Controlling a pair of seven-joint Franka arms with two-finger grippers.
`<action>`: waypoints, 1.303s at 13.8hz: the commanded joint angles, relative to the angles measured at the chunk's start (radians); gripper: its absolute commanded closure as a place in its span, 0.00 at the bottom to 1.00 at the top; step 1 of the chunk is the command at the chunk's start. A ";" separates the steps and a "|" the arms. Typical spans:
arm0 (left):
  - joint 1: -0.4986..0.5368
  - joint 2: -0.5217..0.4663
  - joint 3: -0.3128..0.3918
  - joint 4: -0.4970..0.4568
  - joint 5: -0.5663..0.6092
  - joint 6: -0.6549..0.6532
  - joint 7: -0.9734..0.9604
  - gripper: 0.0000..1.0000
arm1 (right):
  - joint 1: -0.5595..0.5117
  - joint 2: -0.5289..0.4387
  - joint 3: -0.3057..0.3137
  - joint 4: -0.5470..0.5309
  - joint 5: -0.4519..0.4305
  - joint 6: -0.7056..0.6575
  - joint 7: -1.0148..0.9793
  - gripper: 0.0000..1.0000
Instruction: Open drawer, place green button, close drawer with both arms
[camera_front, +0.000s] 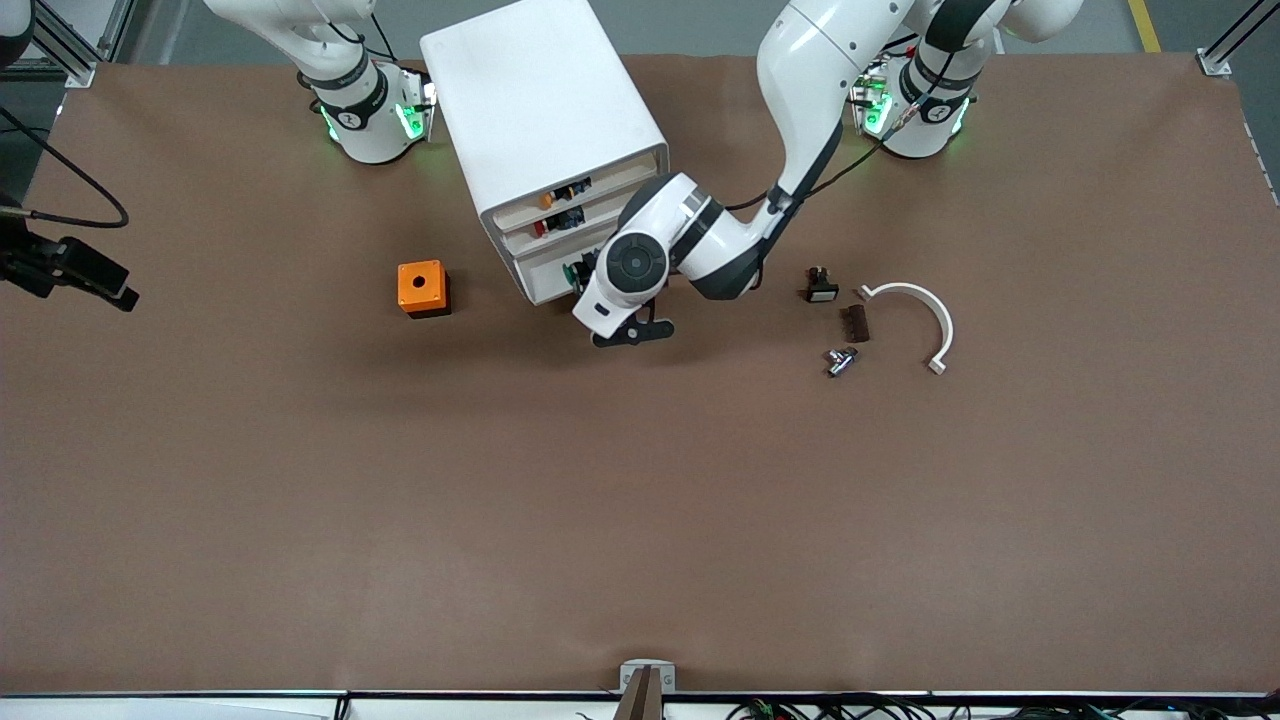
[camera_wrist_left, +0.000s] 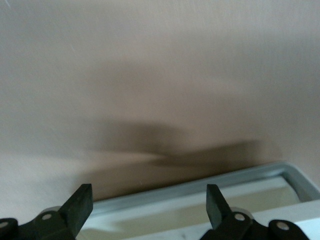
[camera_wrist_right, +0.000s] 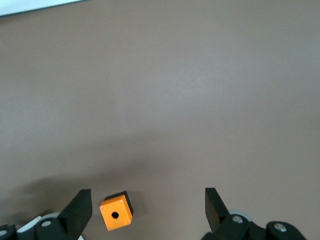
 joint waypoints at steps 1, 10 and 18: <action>-0.006 -0.001 -0.035 -0.009 -0.019 0.002 -0.033 0.00 | -0.024 -0.025 0.042 -0.007 -0.035 -0.028 -0.018 0.00; -0.054 0.002 -0.039 -0.009 -0.062 0.000 -0.078 0.00 | -0.017 -0.027 0.045 -0.006 -0.069 -0.027 -0.011 0.00; 0.256 -0.130 -0.010 0.035 0.272 0.000 -0.073 0.00 | -0.037 -0.025 0.059 -0.003 -0.069 -0.021 -0.014 0.00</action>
